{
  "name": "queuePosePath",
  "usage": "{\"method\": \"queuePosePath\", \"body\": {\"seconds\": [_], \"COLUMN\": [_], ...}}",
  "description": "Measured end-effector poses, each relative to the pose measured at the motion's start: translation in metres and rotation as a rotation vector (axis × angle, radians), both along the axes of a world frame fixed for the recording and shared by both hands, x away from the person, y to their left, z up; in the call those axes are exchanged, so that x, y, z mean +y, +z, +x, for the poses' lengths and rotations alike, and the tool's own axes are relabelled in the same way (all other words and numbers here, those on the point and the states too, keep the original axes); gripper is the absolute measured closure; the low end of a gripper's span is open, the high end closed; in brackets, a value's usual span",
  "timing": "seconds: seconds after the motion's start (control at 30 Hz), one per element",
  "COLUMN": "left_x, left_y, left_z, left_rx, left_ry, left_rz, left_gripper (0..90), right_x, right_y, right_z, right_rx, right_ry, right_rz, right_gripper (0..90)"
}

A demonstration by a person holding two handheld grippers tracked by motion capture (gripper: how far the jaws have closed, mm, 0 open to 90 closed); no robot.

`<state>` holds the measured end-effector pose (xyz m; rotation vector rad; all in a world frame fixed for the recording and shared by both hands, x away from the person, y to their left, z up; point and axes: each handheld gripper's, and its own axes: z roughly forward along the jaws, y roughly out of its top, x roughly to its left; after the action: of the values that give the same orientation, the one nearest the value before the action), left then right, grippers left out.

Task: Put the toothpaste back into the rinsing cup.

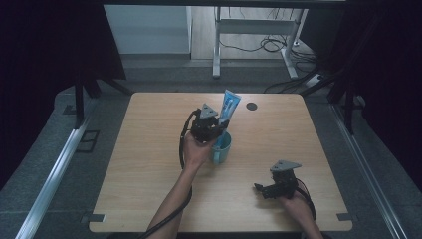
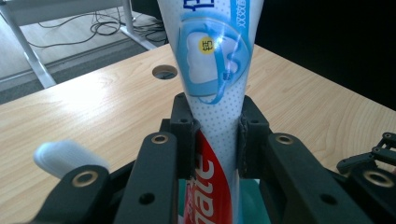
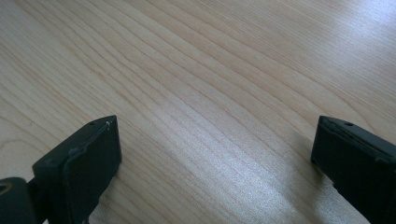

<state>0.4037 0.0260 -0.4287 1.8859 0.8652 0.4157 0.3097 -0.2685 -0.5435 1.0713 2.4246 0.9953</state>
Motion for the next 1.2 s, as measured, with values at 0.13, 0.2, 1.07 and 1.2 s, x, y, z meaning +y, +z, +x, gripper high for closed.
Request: {"method": "queuePosePath", "body": {"seconds": [0.13,0.2,1.07,1.2], "left_x": [0.0,0.0,-0.009,-0.01], "left_y": [-0.006,-0.009,-0.031,-0.033], "left_z": [-0.001,-0.001,-0.006,-0.006], "left_rx": [0.003,0.007,0.018,0.019], "left_ry": [0.007,0.008,0.012,0.01], "left_rz": [0.004,0.002,0.042,0.049], "left_gripper": [72.7,72.6,71.6,71.3], "right_x": [0.0,0.0,0.0,0.0], "right_y": [0.0,0.0,0.0,0.0], "right_z": [0.0,0.0,0.0,0.0], "right_rx": [0.0,0.0,-0.001,0.001], "right_ry": [0.0,-0.001,0.001,0.0], "right_rz": [-0.001,0.0,-0.001,0.0], "right_gripper": [1.2,1.2,1.2,1.2]}}
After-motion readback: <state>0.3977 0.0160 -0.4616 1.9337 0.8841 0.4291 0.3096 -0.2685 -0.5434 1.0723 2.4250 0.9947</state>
